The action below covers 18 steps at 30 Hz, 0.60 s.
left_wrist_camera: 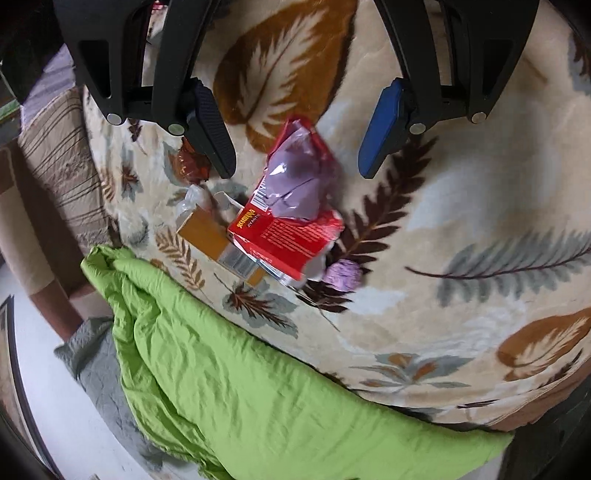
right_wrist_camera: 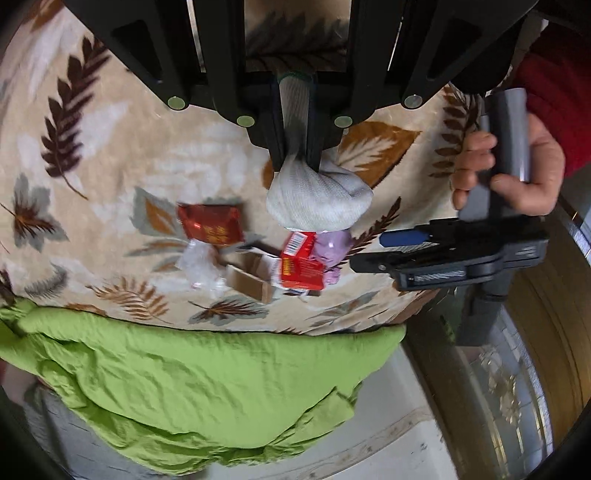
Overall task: Collect trash
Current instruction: 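Grasp the white sock with the right tool while the left tool grasps the purple-red wrapper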
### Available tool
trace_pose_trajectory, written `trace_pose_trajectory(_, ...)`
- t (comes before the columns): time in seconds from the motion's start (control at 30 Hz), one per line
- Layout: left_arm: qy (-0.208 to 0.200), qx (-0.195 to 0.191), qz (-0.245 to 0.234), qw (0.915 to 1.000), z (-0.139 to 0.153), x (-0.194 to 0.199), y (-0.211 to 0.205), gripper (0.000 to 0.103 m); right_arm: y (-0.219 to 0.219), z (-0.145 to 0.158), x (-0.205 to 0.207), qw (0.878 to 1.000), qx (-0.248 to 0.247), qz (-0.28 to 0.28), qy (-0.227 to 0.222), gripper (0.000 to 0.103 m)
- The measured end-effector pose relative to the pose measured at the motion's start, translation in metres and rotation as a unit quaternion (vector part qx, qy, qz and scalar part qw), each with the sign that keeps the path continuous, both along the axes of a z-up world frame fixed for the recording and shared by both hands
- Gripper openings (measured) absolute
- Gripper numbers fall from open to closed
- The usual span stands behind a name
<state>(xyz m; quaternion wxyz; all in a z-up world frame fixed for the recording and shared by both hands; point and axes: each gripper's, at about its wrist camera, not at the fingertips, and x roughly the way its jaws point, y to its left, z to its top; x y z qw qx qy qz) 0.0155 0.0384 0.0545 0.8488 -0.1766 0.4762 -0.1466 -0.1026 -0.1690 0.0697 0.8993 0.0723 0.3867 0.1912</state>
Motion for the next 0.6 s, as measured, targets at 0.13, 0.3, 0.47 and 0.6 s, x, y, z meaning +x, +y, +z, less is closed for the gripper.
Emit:
trace_pose_trajectory(0.13, -0.015, 0.066, -0.014, 0.9976, -0.011, 0.013, -0.029, 0.055, -0.011, -0.007, -0.002, 1.000, 0.014, -0.025, 0.008, 0.012)
trace_pose_trajectory(0.3, -0.017, 0.113, -0.013, 0.9934, -0.031, 0.018, -0.040, 0.039, -0.018, -0.013, -0.005, 0.999, 0.024, -0.044, 0.017, 0.012)
trace_pose_trajectory(0.47, -0.030, 0.090, -0.011, 0.9954, -0.028, -0.004, -0.029, 0.034, -0.021, -0.014, -0.008, 0.998, 0.027, -0.054, 0.018, 0.012)
trace_pose_trajectory(0.6, -0.041, 0.074, -0.019, 0.9962, -0.021, -0.043, -0.020, 0.034, -0.021, -0.016, -0.012, 0.997, 0.030, -0.065, 0.020, 0.012)
